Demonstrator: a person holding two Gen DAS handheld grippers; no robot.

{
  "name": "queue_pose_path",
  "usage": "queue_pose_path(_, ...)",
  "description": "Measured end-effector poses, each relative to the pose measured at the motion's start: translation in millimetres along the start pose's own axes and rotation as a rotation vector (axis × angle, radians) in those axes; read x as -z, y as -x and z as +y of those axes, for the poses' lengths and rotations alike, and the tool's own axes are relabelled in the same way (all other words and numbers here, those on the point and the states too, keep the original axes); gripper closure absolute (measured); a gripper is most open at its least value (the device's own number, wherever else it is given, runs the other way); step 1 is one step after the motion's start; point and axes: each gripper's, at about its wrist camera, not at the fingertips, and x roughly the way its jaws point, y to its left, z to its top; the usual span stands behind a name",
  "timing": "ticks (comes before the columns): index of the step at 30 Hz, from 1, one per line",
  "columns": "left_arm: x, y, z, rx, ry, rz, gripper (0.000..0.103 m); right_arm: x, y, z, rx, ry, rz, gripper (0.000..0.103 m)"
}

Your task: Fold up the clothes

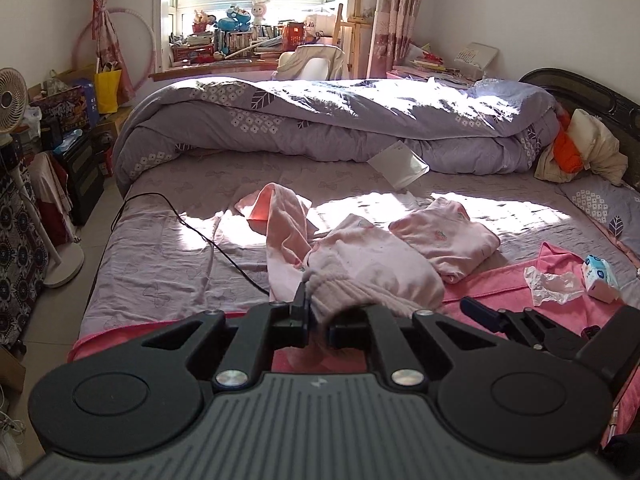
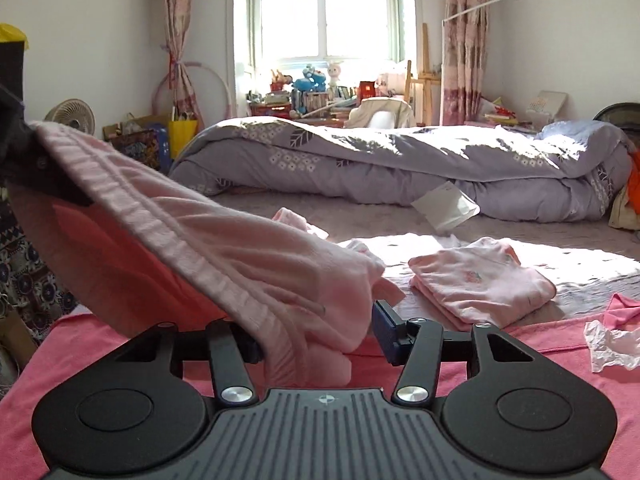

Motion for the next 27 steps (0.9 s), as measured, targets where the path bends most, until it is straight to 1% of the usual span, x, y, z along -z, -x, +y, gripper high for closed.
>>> queue_pose_path(4, 25, 5, -3, 0.007, 0.015, 0.022, 0.093, -5, 41, -14, -0.021, 0.06, -0.042, 0.049)
queue_pose_path(5, 29, 5, -4, 0.01, 0.023, 0.026, 0.093, -5, 52, -16, -0.046, 0.059, -0.04, 0.047)
queue_pose_path(6, 32, 5, -4, 0.019, 0.036, 0.032, 0.093, -4, 60, -17, -0.065, 0.052, -0.036, 0.039)
queue_pose_path(8, 35, 5, -4, 0.035, 0.051, 0.041, 0.093, 1, 68, -17, -0.087, 0.046, -0.023, 0.029)
queue_pose_path(11, 36, 7, -7, 0.06, 0.042, 0.047, 0.093, 13, 62, -9, -0.064, 0.033, 0.047, 0.03)
queue_pose_path(13, 38, 7, -12, 0.082, 0.017, 0.055, 0.093, 19, 50, -4, -0.046, 0.015, 0.09, 0.039)
queue_pose_path(14, 39, 7, -15, 0.087, 0.004, 0.058, 0.093, 22, 44, -1, -0.036, 0.006, 0.112, 0.052)
queue_pose_path(15, 40, 7, -17, 0.091, -0.003, 0.061, 0.093, 25, 38, 2, -0.027, -0.003, 0.133, 0.062)
queue_pose_path(17, 42, 7, -19, 0.102, -0.008, 0.067, 0.093, 26, 27, 1, -0.008, -0.046, 0.177, 0.062)
queue_pose_path(20, 45, 7, -18, 0.118, -0.014, 0.071, 0.093, 28, 17, -4, 0.032, -0.053, 0.204, 0.062)
queue_pose_path(22, 47, 6, -19, 0.098, -0.046, 0.072, 0.089, 29, 17, -12, 0.044, -0.055, 0.218, 0.076)
queue_pose_path(23, 51, 2, -19, 0.081, -0.068, 0.078, 0.083, 27, 21, -16, 0.054, -0.067, 0.216, 0.09)
queue_pose_path(24, 55, -2, -18, 0.062, -0.09, 0.085, 0.076, 23, 26, -23, 0.076, -0.083, 0.205, 0.091)
queue_pose_path(25, 60, -6, -17, 0.044, -0.113, 0.092, 0.072, 17, 34, -29, 0.089, -0.098, 0.186, 0.091)
queue_pose_path(26, 68, -15, -15, 0.028, -0.123, 0.117, 0.067, 11, 44, -34, 0.101, -0.097, 0.163, 0.091)
queue_pose_path(27, 76, -22, -14, 0.023, -0.124, 0.137, 0.065, 4, 54, -39, 0.114, -0.094, 0.141, 0.092)
